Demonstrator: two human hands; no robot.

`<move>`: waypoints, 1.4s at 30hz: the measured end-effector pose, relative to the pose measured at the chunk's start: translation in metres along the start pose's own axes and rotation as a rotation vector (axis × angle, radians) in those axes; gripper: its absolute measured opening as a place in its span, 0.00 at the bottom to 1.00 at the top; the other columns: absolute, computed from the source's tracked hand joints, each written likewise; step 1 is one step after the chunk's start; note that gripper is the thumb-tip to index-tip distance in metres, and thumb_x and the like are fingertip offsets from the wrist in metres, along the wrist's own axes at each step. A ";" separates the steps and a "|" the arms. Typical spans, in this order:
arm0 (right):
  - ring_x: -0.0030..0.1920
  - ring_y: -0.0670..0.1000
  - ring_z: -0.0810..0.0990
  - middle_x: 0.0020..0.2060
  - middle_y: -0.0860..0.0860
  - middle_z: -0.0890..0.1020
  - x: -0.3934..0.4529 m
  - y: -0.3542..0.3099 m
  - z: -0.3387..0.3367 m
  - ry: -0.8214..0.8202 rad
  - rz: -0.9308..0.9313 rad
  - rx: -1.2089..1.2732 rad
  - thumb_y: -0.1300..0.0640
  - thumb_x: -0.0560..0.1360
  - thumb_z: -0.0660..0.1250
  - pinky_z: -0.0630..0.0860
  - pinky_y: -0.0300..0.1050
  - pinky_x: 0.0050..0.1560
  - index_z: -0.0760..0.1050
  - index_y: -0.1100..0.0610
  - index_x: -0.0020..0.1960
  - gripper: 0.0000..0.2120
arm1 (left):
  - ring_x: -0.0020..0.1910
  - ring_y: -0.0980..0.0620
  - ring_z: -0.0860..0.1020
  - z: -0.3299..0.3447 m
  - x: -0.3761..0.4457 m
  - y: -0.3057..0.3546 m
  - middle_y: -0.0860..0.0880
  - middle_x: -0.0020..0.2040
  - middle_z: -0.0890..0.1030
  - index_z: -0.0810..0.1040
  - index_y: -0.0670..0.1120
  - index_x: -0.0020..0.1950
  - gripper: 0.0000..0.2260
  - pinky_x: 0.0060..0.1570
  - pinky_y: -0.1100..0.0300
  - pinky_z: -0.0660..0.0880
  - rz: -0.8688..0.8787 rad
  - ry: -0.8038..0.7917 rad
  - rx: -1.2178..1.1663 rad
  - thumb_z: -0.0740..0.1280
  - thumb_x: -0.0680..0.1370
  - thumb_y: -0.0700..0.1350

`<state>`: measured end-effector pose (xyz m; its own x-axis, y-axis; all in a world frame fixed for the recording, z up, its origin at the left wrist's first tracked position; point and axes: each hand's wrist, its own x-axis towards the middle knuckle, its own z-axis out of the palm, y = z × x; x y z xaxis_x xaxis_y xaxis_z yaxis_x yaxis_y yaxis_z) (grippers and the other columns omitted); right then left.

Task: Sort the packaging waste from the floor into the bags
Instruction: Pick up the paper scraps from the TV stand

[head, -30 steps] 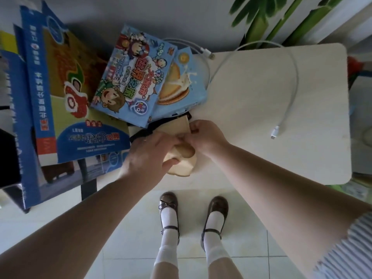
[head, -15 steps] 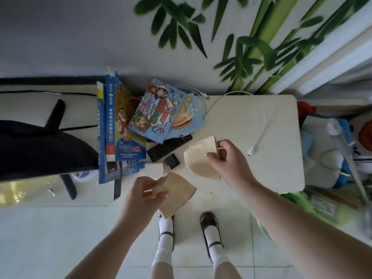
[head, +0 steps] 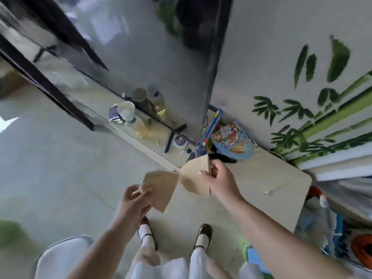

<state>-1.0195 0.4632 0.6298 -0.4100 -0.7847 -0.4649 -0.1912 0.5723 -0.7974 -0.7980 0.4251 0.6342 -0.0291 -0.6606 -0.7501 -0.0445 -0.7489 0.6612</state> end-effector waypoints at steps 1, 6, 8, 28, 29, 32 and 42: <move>0.49 0.49 0.80 0.47 0.50 0.82 -0.004 -0.015 0.014 -0.028 -0.022 -0.015 0.57 0.72 0.69 0.75 0.42 0.50 0.73 0.52 0.50 0.09 | 0.39 0.51 0.78 -0.020 -0.006 0.007 0.45 0.43 0.78 0.70 0.42 0.51 0.07 0.35 0.64 0.78 0.006 0.049 -0.054 0.66 0.76 0.37; 0.47 0.51 0.82 0.43 0.50 0.83 -0.013 -0.098 0.119 -0.183 -0.104 -0.085 0.55 0.70 0.70 0.77 0.50 0.51 0.74 0.53 0.48 0.09 | 0.44 0.50 0.78 -0.150 -0.018 0.036 0.43 0.47 0.78 0.71 0.41 0.54 0.10 0.44 0.59 0.75 0.066 0.243 -0.291 0.67 0.75 0.38; 0.47 0.52 0.82 0.45 0.51 0.83 -0.018 -0.133 0.177 -0.249 -0.143 -0.093 0.55 0.70 0.71 0.78 0.51 0.51 0.74 0.53 0.49 0.09 | 0.44 0.50 0.77 -0.210 -0.022 0.038 0.43 0.48 0.79 0.71 0.42 0.53 0.08 0.46 0.58 0.74 0.083 0.289 -0.364 0.67 0.76 0.38; 0.47 0.51 0.80 0.47 0.53 0.81 -0.053 -0.353 0.672 -0.866 -0.247 -0.294 0.60 0.75 0.67 0.78 0.54 0.52 0.73 0.53 0.51 0.07 | 0.43 0.47 0.78 -0.633 0.028 0.015 0.43 0.46 0.78 0.73 0.40 0.56 0.12 0.46 0.50 0.75 0.072 0.818 -1.065 0.69 0.75 0.41; 0.45 0.50 0.80 0.46 0.53 0.81 -0.047 -0.363 0.695 -0.894 -0.246 -0.310 0.60 0.75 0.67 0.77 0.52 0.50 0.73 0.54 0.50 0.06 | 0.46 0.46 0.78 -0.645 0.038 0.020 0.42 0.49 0.79 0.72 0.40 0.57 0.13 0.50 0.48 0.75 0.056 0.853 -1.092 0.69 0.75 0.41; 0.45 0.51 0.79 0.45 0.54 0.81 -0.033 -0.394 0.761 -0.990 -0.283 -0.428 0.61 0.74 0.67 0.75 0.50 0.47 0.73 0.52 0.46 0.05 | 0.50 0.43 0.77 -0.680 0.053 0.032 0.43 0.52 0.78 0.71 0.42 0.56 0.12 0.56 0.44 0.73 -0.013 0.997 -1.154 0.69 0.75 0.40; 0.45 0.56 0.78 0.43 0.54 0.81 -0.063 -0.449 0.968 -1.163 -0.478 -0.819 0.61 0.72 0.66 0.75 0.53 0.45 0.72 0.51 0.42 0.06 | 0.47 0.48 0.76 -0.793 0.053 0.029 0.44 0.49 0.78 0.70 0.48 0.47 0.11 0.45 0.56 0.73 -0.048 1.191 -1.237 0.70 0.73 0.38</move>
<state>-0.0449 0.0255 0.6451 0.6769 -0.4521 -0.5809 -0.6925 -0.1235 -0.7108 -0.0086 0.3268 0.6201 0.6753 0.1184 -0.7280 0.7316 0.0179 0.6815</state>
